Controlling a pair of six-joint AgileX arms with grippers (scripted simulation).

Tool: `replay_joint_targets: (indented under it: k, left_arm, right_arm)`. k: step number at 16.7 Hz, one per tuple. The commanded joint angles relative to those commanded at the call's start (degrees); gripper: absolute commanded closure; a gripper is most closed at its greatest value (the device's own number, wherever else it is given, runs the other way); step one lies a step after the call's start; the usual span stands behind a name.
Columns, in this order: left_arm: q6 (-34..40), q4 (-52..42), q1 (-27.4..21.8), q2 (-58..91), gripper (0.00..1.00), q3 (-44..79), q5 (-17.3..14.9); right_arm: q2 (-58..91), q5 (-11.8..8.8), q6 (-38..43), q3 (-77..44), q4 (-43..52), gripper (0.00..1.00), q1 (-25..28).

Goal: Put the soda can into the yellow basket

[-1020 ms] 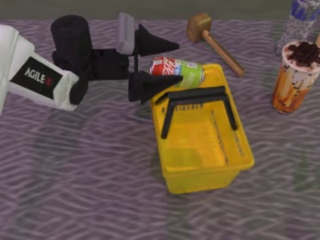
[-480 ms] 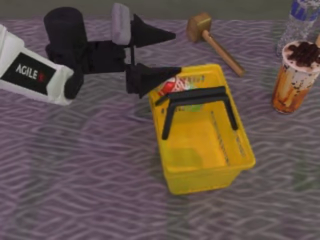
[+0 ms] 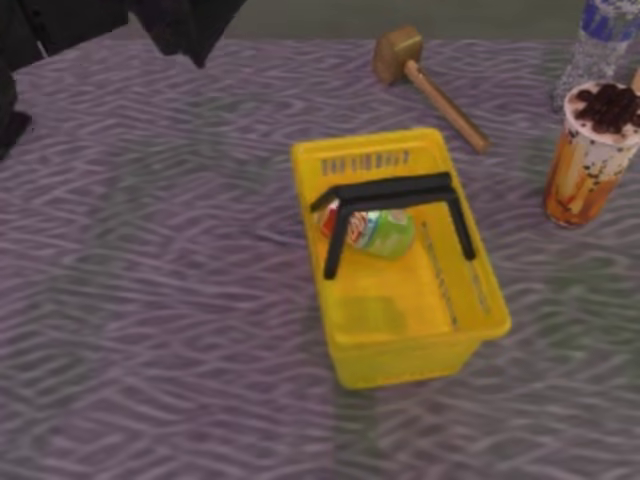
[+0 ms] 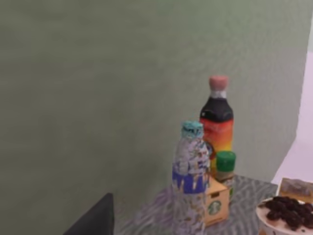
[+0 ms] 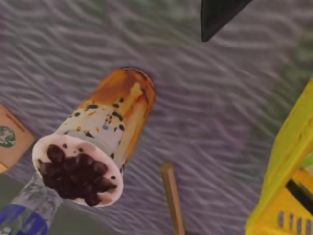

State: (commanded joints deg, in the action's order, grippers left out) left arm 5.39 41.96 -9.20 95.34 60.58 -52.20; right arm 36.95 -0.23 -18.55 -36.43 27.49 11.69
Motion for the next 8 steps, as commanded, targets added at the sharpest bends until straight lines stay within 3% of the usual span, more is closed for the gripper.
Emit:
replay_joint_targets:
  k: [8]
  left_arm:
    - [1.4, -20.5, 6.8, -50.9, 0.00, -26.5, 27.3]
  right_arm:
    - [50.9, 0.0, -22.3, -49.7, 33.7, 0.00, 13.5]
